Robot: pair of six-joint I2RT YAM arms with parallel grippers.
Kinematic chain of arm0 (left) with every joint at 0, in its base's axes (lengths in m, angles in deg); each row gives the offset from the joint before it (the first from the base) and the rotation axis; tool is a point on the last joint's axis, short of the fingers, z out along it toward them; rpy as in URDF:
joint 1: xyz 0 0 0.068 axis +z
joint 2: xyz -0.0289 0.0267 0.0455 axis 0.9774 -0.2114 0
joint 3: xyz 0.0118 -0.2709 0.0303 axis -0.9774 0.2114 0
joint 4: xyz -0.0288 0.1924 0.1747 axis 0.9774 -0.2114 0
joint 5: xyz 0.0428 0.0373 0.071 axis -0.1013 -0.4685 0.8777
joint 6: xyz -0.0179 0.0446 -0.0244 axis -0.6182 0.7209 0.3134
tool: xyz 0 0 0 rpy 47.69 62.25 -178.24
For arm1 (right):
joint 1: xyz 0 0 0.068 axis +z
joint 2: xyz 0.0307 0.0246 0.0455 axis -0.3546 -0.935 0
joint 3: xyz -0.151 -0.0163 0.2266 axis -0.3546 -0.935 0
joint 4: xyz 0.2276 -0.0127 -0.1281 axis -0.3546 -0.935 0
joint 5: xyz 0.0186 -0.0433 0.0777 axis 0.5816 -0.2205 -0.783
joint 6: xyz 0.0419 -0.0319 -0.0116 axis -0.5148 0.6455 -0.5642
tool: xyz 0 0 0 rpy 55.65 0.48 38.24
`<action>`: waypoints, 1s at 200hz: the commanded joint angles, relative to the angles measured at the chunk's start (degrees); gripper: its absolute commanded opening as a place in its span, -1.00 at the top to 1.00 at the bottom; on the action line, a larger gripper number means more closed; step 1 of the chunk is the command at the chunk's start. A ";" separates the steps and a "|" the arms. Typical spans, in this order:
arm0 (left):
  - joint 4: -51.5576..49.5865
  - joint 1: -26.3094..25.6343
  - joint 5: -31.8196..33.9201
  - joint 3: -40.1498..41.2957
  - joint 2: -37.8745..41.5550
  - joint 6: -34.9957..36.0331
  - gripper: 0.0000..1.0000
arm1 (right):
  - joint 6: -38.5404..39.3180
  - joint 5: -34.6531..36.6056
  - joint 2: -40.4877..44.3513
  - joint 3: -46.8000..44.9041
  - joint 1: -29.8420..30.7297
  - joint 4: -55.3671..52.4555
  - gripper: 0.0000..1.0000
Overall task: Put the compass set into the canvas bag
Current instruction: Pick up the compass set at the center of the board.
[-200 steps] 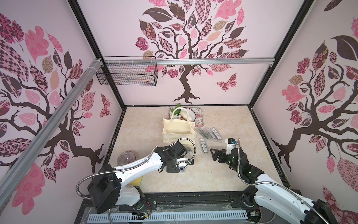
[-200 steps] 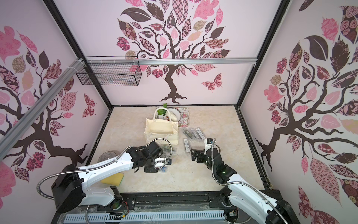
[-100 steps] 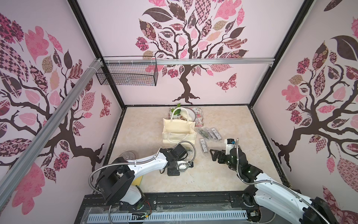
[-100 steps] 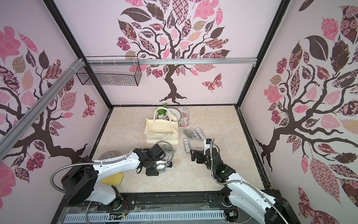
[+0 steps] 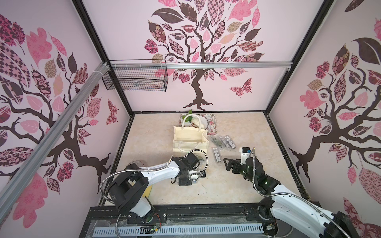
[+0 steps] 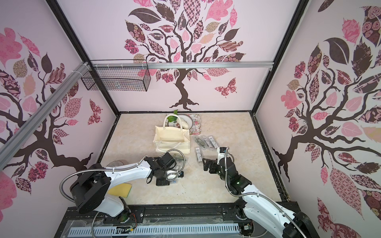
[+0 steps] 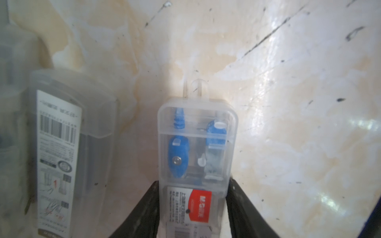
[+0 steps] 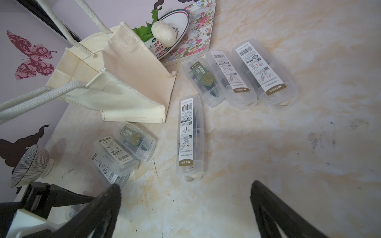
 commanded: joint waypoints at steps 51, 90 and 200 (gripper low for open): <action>-2.16 0.23 3.49 -2.03 4.11 -0.10 0.09 | 0.33 0.84 0.89 -0.39 0.23 0.12 -1.00; -4.44 0.08 6.15 -4.21 11.89 0.00 0.10 | 0.33 0.58 0.26 -0.39 0.23 0.51 -1.00; -7.78 1.21 10.29 -18.64 23.03 7.81 0.08 | -0.53 -0.59 -2.21 -0.21 0.25 2.04 -1.00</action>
